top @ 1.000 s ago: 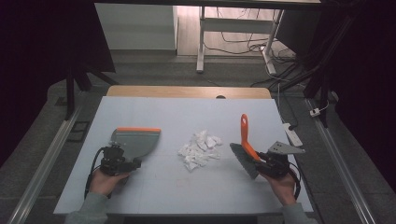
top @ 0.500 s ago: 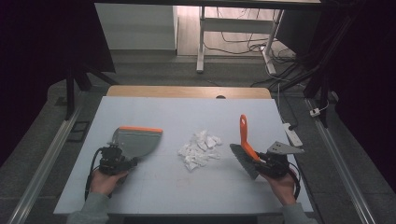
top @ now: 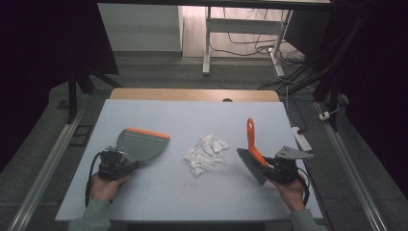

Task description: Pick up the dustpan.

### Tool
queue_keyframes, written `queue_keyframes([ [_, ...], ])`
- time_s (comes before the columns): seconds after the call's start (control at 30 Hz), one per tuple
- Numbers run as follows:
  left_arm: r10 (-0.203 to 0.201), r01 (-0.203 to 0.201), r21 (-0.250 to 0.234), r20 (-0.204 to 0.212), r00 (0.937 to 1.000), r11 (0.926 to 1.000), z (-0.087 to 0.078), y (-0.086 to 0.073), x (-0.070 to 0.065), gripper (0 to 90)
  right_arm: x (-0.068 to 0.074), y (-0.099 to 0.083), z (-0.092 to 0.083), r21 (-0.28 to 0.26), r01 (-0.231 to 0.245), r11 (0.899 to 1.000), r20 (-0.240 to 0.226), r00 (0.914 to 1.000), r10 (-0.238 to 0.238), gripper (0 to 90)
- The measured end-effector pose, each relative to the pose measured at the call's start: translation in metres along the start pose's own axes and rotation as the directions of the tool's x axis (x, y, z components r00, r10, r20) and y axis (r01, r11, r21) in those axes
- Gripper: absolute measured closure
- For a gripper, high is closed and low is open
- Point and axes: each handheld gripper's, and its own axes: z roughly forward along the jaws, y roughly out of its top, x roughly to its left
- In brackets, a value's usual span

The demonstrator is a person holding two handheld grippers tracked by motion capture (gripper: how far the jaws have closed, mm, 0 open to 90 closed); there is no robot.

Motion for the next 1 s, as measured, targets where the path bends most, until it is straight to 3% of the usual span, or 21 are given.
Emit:
queue_keyframes([
  [0.77,0.068,-0.064,-0.087,0.045,0.9966,0.9942,-0.015,0.000,0.012,61.6,0.000,0.001,-0.002,-0.015,-0.002,1.000,0.006,1.0000,0.002,70.2],
  [1.0,0.115,-0.105,-0.113,0.088,0.9894,0.9881,-0.023,0.002,0.019,61.6,0.000,0.002,-0.002,-0.016,0.003,1.000,0.006,1.0000,-0.002,70.2],
])
